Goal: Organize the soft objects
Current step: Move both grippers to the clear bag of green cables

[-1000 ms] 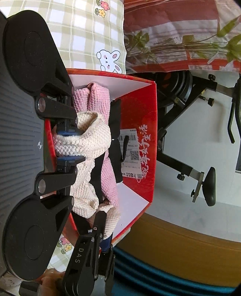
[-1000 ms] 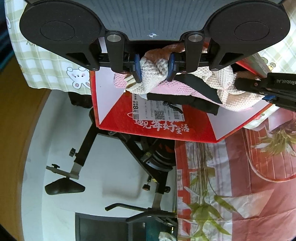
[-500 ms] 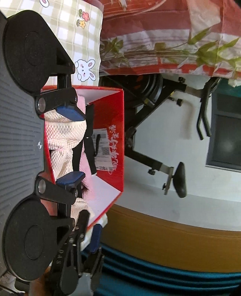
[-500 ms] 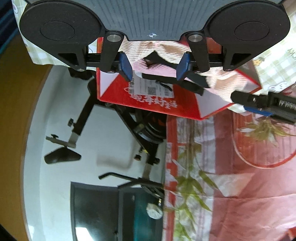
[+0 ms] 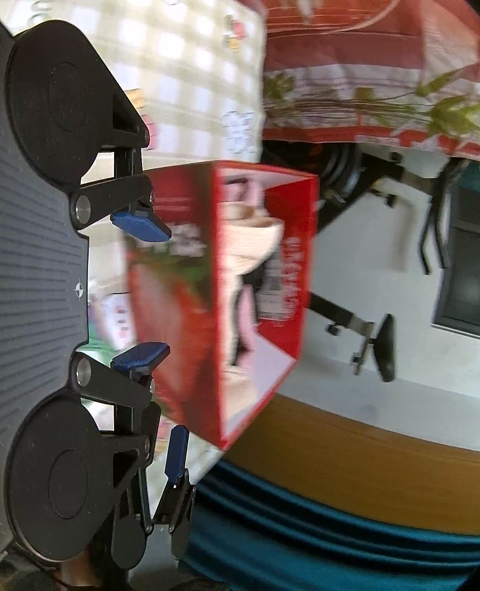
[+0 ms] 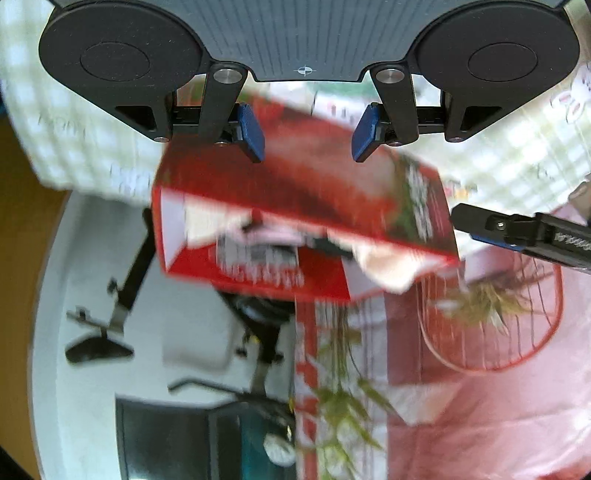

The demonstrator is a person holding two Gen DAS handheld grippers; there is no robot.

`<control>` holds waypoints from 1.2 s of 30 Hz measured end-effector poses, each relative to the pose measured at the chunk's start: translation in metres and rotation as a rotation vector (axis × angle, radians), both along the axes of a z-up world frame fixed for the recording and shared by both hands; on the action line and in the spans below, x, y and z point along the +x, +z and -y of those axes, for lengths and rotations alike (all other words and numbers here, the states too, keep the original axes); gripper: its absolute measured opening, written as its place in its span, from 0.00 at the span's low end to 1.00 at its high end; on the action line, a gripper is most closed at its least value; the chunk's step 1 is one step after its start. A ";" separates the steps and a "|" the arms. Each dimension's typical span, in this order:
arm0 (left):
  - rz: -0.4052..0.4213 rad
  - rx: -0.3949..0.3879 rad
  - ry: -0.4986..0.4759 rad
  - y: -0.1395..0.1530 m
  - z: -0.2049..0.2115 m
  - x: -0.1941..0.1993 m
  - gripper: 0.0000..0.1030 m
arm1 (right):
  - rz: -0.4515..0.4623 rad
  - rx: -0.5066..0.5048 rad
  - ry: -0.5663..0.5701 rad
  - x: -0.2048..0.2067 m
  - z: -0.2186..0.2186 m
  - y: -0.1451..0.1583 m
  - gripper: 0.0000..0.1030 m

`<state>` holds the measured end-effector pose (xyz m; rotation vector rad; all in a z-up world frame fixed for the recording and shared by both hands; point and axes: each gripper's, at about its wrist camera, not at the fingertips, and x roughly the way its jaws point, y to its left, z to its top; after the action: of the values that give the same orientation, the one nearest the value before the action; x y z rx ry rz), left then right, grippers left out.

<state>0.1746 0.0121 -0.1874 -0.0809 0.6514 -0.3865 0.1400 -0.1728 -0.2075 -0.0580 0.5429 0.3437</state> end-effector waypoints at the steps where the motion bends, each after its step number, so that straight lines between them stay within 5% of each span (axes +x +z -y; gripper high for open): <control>1: -0.024 -0.001 0.001 -0.007 0.001 0.000 0.61 | -0.024 0.008 -0.011 0.000 0.000 -0.007 0.48; 11: -0.185 -0.024 0.016 -0.062 0.000 0.007 0.60 | -0.213 0.064 -0.134 0.007 0.003 -0.062 0.48; 21: -0.240 -0.031 0.016 -0.078 0.002 0.006 0.60 | -0.225 0.022 -0.058 -0.001 -0.017 -0.062 0.44; 36: -0.279 -0.053 0.025 -0.083 -0.006 -0.010 0.60 | -0.245 0.056 -0.094 -0.031 -0.034 -0.062 0.44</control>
<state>0.1645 0.0181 -0.2700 -0.1957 0.9150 -0.3718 0.1087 -0.1384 -0.2694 0.0647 0.7759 0.2750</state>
